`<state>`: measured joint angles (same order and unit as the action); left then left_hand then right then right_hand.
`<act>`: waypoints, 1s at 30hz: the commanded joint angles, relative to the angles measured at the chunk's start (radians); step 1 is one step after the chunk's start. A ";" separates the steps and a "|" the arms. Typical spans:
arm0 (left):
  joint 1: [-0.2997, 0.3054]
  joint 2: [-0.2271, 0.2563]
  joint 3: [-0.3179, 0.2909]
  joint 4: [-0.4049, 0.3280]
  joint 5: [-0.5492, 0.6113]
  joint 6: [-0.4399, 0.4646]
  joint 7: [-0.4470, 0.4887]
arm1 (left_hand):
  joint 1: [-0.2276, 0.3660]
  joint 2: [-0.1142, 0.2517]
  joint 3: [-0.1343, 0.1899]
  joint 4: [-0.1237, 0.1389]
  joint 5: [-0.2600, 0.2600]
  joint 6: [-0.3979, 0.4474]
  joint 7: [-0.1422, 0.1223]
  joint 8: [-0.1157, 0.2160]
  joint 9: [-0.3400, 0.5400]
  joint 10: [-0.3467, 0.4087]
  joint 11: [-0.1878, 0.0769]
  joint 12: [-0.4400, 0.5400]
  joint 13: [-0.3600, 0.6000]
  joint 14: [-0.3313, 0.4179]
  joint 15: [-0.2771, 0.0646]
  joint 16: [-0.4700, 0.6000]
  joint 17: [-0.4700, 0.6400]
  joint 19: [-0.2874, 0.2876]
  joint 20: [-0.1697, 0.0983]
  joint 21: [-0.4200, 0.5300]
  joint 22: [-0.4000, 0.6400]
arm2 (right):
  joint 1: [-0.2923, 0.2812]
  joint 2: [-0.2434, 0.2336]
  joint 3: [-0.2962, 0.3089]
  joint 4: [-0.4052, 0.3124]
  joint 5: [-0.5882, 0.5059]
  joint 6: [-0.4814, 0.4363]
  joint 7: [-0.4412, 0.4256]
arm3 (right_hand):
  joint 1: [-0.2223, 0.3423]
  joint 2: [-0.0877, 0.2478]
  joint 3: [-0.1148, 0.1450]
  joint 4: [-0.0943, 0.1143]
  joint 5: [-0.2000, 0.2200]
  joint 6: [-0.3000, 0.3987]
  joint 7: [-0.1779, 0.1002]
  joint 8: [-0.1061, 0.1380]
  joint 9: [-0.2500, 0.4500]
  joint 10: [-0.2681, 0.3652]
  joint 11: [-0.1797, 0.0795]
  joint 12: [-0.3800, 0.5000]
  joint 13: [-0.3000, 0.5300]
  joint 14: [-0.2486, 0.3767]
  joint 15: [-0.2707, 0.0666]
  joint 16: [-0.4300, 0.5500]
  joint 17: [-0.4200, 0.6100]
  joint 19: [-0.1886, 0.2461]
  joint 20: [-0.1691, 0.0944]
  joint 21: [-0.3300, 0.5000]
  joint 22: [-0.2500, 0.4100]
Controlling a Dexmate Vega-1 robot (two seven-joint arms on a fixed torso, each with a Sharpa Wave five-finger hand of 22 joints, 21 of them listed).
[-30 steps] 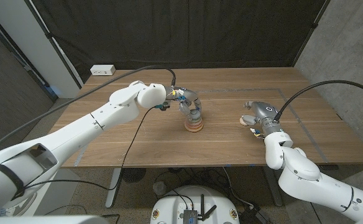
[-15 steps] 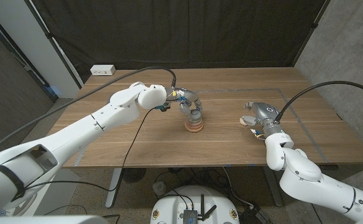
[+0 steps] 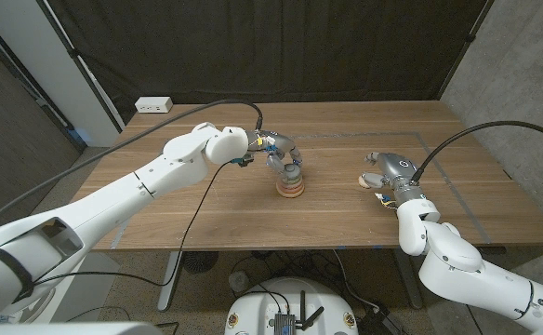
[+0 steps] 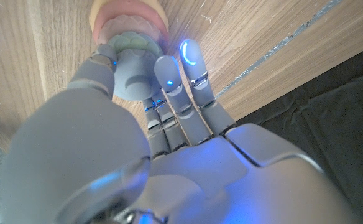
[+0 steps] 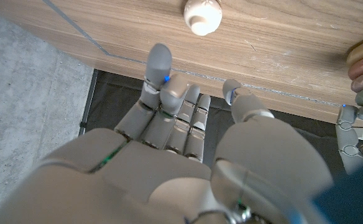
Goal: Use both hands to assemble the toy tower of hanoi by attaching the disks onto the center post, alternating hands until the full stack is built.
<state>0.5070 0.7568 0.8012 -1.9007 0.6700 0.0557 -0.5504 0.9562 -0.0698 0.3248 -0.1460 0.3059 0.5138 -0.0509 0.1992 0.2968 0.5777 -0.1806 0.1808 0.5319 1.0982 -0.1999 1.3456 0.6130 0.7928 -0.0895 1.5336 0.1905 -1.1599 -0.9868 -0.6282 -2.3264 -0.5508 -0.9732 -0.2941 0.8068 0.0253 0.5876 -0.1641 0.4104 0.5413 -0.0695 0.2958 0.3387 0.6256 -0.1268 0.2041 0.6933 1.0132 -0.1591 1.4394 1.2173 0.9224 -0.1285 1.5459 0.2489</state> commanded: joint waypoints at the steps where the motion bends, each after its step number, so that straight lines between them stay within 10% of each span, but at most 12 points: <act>1: -0.002 0.001 -0.001 -0.007 0.023 0.004 -0.025 | -0.007 -0.013 -0.010 0.001 -0.002 -0.031 0.006 -0.007 -0.002 -0.036 0.011 -0.003 -0.003 -0.013 -0.020 -0.011 -0.016 -0.010 -0.117 -0.007 0.001 | 0.004 -0.004 -0.003 -0.002 0.009 0.002 0.005 | -0.006 -0.003 0.009 0.000 0.006 0.004 0.002 0.004 0.003 0.001 0.002 0.002 0.002 -0.006 -0.058 0.002 -0.001 0.004 -0.087 0.003 0.002; 30: 0.105 0.086 -0.115 -0.118 -0.018 0.094 0.035 | -0.042 -0.011 -0.031 0.005 -0.008 -0.095 0.028 -0.002 -0.015 -0.106 0.038 0.009 -0.014 -0.045 -0.020 -0.034 -0.059 -0.039 -0.117 -0.025 -0.001 | 0.021 -0.004 -0.008 0.001 0.004 0.009 0.003 | -0.012 -0.004 0.008 0.001 0.007 0.005 0.001 0.009 0.010 -0.012 0.003 -0.005 0.003 -0.008 -0.058 0.003 -0.001 0.001 -0.087 0.000 0.000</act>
<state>0.5507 0.7993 0.7474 -1.9683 0.6777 0.1094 -0.5698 0.9185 -0.0867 0.2978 -0.1409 0.2980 0.4191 -0.0212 0.1896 0.2830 0.4724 -0.1399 0.1820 0.5189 1.0607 -0.1804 1.3190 0.5559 0.7594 -0.0804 1.5105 0.1859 -1.1491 -0.9953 -0.6355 -2.3301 -0.5426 -0.9713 -0.2862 0.7937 0.0120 0.5876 -0.1640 0.4104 0.5413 -0.0695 0.2999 0.3461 0.6193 -0.1210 0.2041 0.6930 1.0132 -0.1592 1.4394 1.2155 0.9223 -0.1285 1.5459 0.2460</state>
